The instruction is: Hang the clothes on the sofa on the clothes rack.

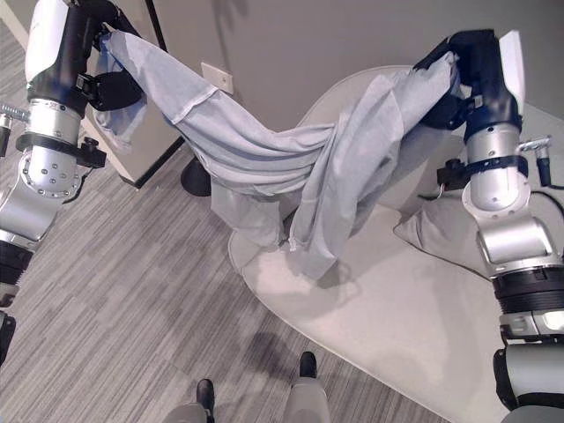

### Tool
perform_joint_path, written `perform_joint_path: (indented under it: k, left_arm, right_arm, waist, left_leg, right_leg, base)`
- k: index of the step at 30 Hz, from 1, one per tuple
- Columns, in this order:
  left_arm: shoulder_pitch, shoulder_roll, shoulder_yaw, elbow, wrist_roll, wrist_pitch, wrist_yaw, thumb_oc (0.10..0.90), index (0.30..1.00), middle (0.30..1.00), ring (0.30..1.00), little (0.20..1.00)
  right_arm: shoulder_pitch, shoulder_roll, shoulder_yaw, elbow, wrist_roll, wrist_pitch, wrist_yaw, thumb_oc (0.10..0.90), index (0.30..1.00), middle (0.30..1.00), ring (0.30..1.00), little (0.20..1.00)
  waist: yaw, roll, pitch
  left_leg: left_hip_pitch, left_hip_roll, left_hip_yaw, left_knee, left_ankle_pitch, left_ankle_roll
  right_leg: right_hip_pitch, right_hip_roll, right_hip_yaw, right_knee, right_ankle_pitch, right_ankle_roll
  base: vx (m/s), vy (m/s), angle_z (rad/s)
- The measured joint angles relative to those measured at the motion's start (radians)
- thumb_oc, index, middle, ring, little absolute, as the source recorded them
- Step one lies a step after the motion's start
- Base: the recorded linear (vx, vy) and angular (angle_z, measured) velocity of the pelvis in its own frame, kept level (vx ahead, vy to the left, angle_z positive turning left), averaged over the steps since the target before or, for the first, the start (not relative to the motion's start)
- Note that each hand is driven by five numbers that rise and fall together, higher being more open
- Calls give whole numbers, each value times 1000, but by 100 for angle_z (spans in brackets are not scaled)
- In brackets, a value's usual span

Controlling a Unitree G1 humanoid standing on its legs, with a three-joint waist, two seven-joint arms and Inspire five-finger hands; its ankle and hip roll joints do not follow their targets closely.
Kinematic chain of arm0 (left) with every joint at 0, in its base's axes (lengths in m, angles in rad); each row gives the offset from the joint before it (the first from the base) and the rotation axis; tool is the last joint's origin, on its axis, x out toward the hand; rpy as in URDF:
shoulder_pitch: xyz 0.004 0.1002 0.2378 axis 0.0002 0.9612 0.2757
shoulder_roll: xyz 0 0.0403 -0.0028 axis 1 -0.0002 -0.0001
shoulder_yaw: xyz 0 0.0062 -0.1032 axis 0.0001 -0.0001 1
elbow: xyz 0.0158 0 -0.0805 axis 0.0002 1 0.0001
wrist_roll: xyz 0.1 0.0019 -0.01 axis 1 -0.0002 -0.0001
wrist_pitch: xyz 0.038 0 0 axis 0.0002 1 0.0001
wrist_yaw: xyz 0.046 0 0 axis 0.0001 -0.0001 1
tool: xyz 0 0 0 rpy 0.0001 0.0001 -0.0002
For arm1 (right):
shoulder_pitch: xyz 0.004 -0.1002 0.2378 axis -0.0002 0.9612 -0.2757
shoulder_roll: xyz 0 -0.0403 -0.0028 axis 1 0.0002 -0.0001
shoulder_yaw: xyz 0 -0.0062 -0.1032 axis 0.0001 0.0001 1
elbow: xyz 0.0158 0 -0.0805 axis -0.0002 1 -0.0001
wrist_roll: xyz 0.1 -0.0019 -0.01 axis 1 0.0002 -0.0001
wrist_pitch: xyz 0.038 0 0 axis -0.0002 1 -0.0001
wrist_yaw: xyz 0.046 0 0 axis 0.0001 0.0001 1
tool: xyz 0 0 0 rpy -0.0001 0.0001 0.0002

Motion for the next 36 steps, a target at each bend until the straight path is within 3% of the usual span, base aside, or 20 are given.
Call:
perform_joint_path:
  k: [1,2,3,4,5,11,17,19,20,22,23,24,25,27,29,30,32,33,34,36]
  left_arm:
    - [1,0,2,0,3,1,-6,400,300,300,300,300]
    - [0,-2,2,-6,3,1,-9,400,300,300,300,300]
    - [-2,-1,9,-25,3,1,-11,400,300,300,300,300]
    - [-4,-1,15,-35,3,1,-13,400,300,300,300,300]
    - [-6,10,24,-53,3,-3,-14,400,300,300,300,300]
    - [1,-6,39,-53,1,1,-18,400,300,300,300,300]
    - [1,-4,39,-44,0,-1,-17,400,300,300,300,300]
    - [-4,6,38,-37,-2,-6,-13,400,300,300,300,300]
    - [-5,9,34,-35,-4,-7,-13,400,300,300,300,300]
    - [-17,37,20,-29,-5,-10,-12,400,300,300,300,300]
    - [-17,37,10,-23,-12,-8,-11,400,300,300,300,300]
    - [-24,38,-17,-11,-12,-11,-13,400,300,300,300,300]
    - [-25,34,-27,-8,-12,-10,-17,400,300,300,300,300]
    - [-31,18,-56,-2,-13,-7,-18,400,300,300,300,300]
    - [-33,16,-65,-4,-12,-4,-23,400,300,300,300,300]
    - [-35,14,-65,-3,-17,-2,-16,400,300,300,300,300]
    - [-36,-10,-65,-4,-33,5,-15,400,300,300,300,300]
    - [-39,-43,-66,-6,-33,8,-16,400,300,300,300,300]
    - [-43,-76,-52,-5,-34,12,-12,400,300,300,300,300]
    - [-51,-112,-45,0,-34,13,-14,400,300,300,300,300]
  right_arm:
    - [-15,-2,3,13,0,0,0,400,300,300,300,300]
    - [-23,-6,2,26,0,2,-1,400,300,300,300,300]
    - [-44,-24,0,28,1,4,-1,400,300,300,300,300]
    - [-60,-31,1,29,0,5,-1,400,300,300,300,300]
    - [-62,-23,4,22,1,2,-6,400,300,300,300,300]
    - [-62,-23,0,17,0,0,1,400,300,300,300,300]
    - [-54,-23,1,18,0,2,1,400,300,300,300,300]
    - [-54,-20,1,18,0,1,-2,400,300,300,300,300]
    - [-49,-19,-3,19,0,2,-2,400,300,300,300,300]
    - [-44,-10,-3,19,0,2,-3,400,300,300,300,300]
    - [-42,-11,-10,18,0,3,-2,400,300,300,300,300]
    - [-29,-6,-20,19,0,2,-13,400,300,300,300,300]
    - [-8,-3,-31,17,1,2,-20,400,300,300,300,300]
    - [80,-4,-86,-1,-2,3,-10,400,300,300,300,300]
    - [134,2,-107,-4,-2,9,-9,400,300,300,300,300]
    - [145,11,-109,-7,-3,15,-9,400,300,300,300,300]
    - [162,14,-111,-18,-3,15,-9,400,300,300,300,300]
    - [179,11,-113,-21,-3,14,-9,400,300,300,300,300]
    - [183,9,-111,-19,-3,14,-7,400,300,300,300,300]
    - [175,3,-111,-25,-3,11,-1,400,300,300,300,300]
  waist:
    - [2,-15,7]
    - [3,-45,0]
    - [6,-32,-8]
    - [6,-13,-16]
    - [26,-26,-13]
    - [21,-36,-9]
    - [24,-37,-5]
    - [3,-64,9]
    - [-8,-63,10]
    - [-27,-95,25]
    - [-29,-76,23]
    - [-31,-67,22]
    - [-39,-83,20]
    - [-47,-83,20]
    - [-47,-80,20]
    - [-40,-69,20]
    - [-40,-43,19]
    - [-56,-23,23]
    - [-56,11,27]
    - [-65,20,31]
  left_leg:
    - [-43,-7,-6,100,-10,-12]
    - [-67,-42,-28,77,-48,-3]
    - [-61,-76,-54,-109,3,30]
    - [-64,-87,-59,-185,71,59]
    - [-45,-91,-62,-187,163,74]
    - [-29,-83,-21,-161,161,63]
    - [-32,-41,-22,-159,148,39]
    - [-76,-28,17,-87,93,54]
    - [-86,2,39,-76,107,30]
    - [-154,23,2,53,49,42]
    - [-149,79,-37,22,55,34]
    - [-145,88,-37,12,58,-66]
    - [-132,56,-25,11,68,-52]
    - [-132,-8,-15,13,53,-12]
    - [-99,-29,-16,-29,66,11]
    - [-86,-41,8,-42,70,29]
    - [-74,-60,31,-45,63,61]
    - [-46,-57,15,-72,62,80]
    - [-25,-28,14,-106,63,92]
    - [-5,-22,14,-128,68,93]
  right_leg:
    - [45,-11,-6,-62,26,-19]
    - [68,-35,-5,-100,32,-18]
    - [69,-32,-10,-119,35,-13]
    - [71,-18,-13,-138,40,-5]
    - [88,-8,1,-175,53,14]
    - [142,-1,-69,-185,35,37]
    - [133,16,-53,-185,25,23]
    - [133,0,-52,-185,15,-5]
    - [128,3,-37,-185,15,-5]
    - [123,-23,-29,-184,11,-11]
    - [119,-18,-12,-184,13,8]
    - [123,-39,-5,-184,11,24]
    - [124,-60,-7,-184,18,28]
    - [117,-111,-33,-165,94,19]
    - [113,-138,-48,-126,102,19]
    - [65,-154,-83,-43,110,24]
    - [12,-174,-59,66,133,34]
    - [-30,-167,-45,139,103,40]
    - [-57,-88,-26,156,0,32]
    - [-84,27,-18,93,-18,4]
  base:
    - [-15,81,6]
    - [35,43,-2]
    - [56,72,-5]
    - [64,86,-47]
    - [5,99,-39]
    - [-7,146,6]
    - [94,259,-5]
    - [187,435,2]
    - [214,471,6]
    - [304,544,-13]
    - [451,772,-31]
    - [350,587,-24]
    - [234,603,7]
    - [194,625,23]
    - [105,595,9]
    - [46,359,-17]
    - [108,489,-1]
    - [169,499,12]
    - [132,361,9]
    - [61,149,3]
